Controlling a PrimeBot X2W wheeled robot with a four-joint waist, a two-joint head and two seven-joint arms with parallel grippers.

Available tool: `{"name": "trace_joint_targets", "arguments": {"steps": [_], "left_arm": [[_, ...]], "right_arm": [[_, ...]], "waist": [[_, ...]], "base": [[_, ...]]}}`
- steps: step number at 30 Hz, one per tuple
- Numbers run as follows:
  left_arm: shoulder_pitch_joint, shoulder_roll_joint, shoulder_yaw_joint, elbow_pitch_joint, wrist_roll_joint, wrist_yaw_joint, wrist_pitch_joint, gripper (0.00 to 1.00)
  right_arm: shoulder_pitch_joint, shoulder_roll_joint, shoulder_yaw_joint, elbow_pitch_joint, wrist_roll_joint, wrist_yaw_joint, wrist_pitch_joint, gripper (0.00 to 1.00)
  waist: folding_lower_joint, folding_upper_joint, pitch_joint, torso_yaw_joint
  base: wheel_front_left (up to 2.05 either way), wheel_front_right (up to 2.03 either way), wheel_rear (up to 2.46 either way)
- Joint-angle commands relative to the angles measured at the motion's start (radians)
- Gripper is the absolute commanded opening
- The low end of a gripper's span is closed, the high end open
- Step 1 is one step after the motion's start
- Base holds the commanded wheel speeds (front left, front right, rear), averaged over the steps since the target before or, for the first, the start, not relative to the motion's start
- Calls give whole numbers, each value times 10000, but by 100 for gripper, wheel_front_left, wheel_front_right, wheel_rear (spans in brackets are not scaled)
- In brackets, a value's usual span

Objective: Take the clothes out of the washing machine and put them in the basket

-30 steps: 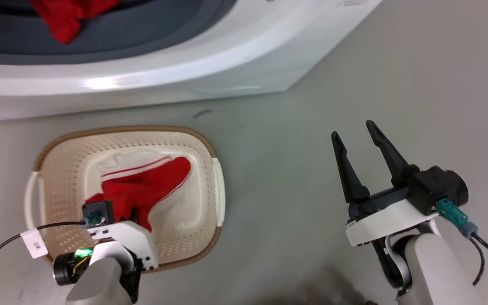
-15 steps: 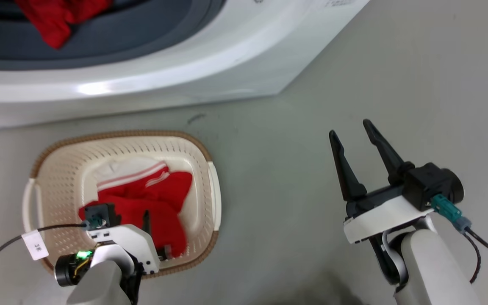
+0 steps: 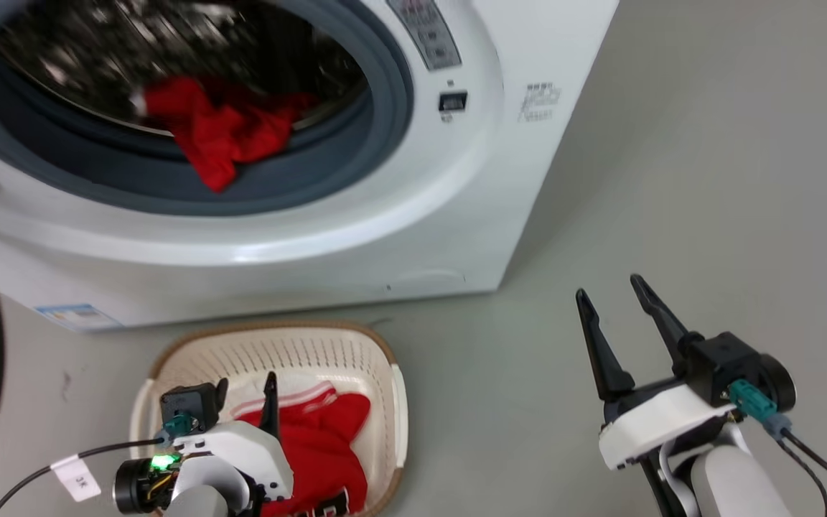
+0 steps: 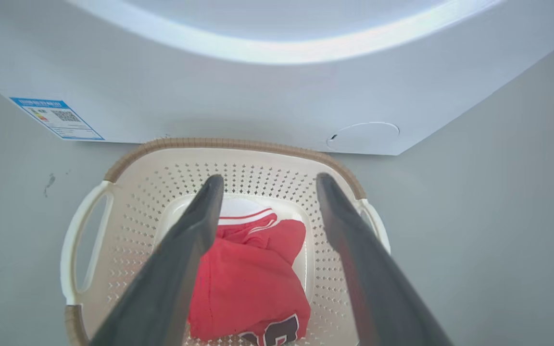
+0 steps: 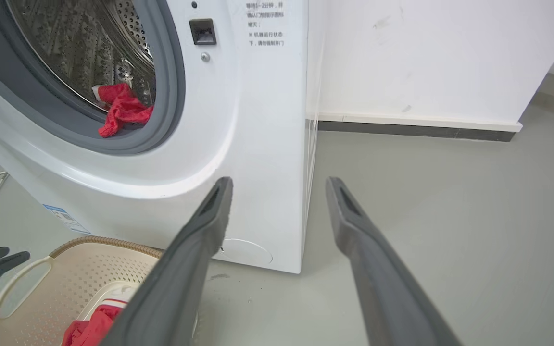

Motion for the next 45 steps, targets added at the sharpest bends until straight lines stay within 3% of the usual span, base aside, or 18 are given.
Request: {"name": "trace_joint_targets", "arguments": {"steps": [1, 10, 17, 27, 35, 45], "left_arm": [[251, 9, 87, -219, 133, 85, -24, 100], [186, 91, 349, -2772, 1290, 254, -25, 100], [-884, 474, 528, -3373, 1759, 262, -26, 100], [-3858, 1463, 566, -1443, 1899, -43, 547, 100], [-6038, 2252, 525, 764, 1730, -472, 2419, 100], [-7713, 2842, 64, 2631, 1590, -888, 5377, 100]], "right_arm": [[212, 2, -31, -35, -37, -7, 73, 100], [756, 2, -96, -591, -65, -8, 425, 100], [767, 4, 102, -852, 34, -7, 543, 100], [262, 4, 380, -925, 271, -7, 343, 100], [-316, 7, 751, -576, 678, -7, -42, 100], [-821, 6, 1103, -170, 1054, -7, -331, 100]], "waist": [[0, -1, -780, 321], [0, -1, -1449, 436], [0, -1, -1399, 169], [0, -1, -341, -464], [0, -1, 673, -1140], [0, -1, 1450, -1760]], "base": [[0, 0, 0], [0, 0, 0], [0, 0, 0], [0, 0, 0], [0, 0, 0], [0, 0, 0]]}}
